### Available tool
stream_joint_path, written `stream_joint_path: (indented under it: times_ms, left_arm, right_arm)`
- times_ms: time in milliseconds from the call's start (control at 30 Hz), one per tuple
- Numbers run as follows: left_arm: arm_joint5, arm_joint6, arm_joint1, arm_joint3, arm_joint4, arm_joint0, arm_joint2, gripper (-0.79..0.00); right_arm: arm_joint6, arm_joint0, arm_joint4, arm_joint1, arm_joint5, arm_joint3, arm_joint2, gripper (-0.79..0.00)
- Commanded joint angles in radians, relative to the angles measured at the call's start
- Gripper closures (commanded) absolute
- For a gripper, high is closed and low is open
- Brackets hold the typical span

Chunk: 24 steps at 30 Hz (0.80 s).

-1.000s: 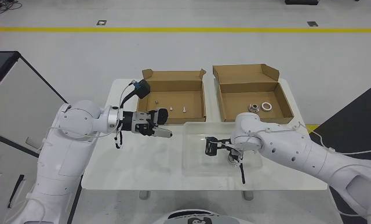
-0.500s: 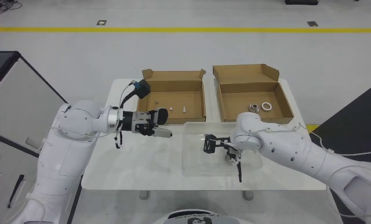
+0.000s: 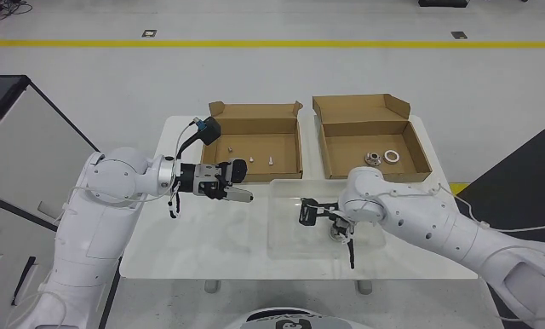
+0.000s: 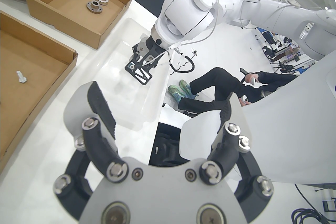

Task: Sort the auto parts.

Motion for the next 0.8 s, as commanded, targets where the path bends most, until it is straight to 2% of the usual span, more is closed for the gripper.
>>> stream_joint_path:
  times_ms: [0,33,67,233,400,567,767]
  left_arm:
    - [0.000,0.000,0.000,0.000,0.000,0.000,0.000,-0.785]
    - [0.000,0.000,0.000,0.000,0.000,0.000,0.000,-0.785]
    - [0.000,0.000,0.000,0.000,0.000,0.000,0.000,-0.785]
    - [0.000,0.000,0.000,0.000,0.000,0.000,0.000,-0.785]
    - [0.000,0.000,0.000,0.000,0.000,0.000,0.000,-0.785]
    - [0.000,0.000,0.000,0.000,0.000,0.000,0.000,-0.785]
    - [0.000,0.000,0.000,0.000,0.000,0.000,0.000,-0.785]
  right_arm:
    - [0.001,-0.002,-0.003,-0.004,-0.001,0.004,-0.001,-0.246]
    - [0.002,-0.002,-0.003,-0.006,-0.001,0.006,-0.001,-0.089]
    - [0.004,-0.003,-0.004,-0.008,-0.001,0.008,-0.001,0.000]
    - [0.012,-0.001,0.014,-0.014,0.023,0.011,0.016,0.000]
    - [0.031,0.005,0.071,0.000,0.050,-0.011,0.072,0.000]
    - [0.088,0.013,0.149,0.038,0.073,-0.082,0.172,0.000]
    - [0.180,0.006,0.229,0.105,0.096,-0.208,0.332,0.000]
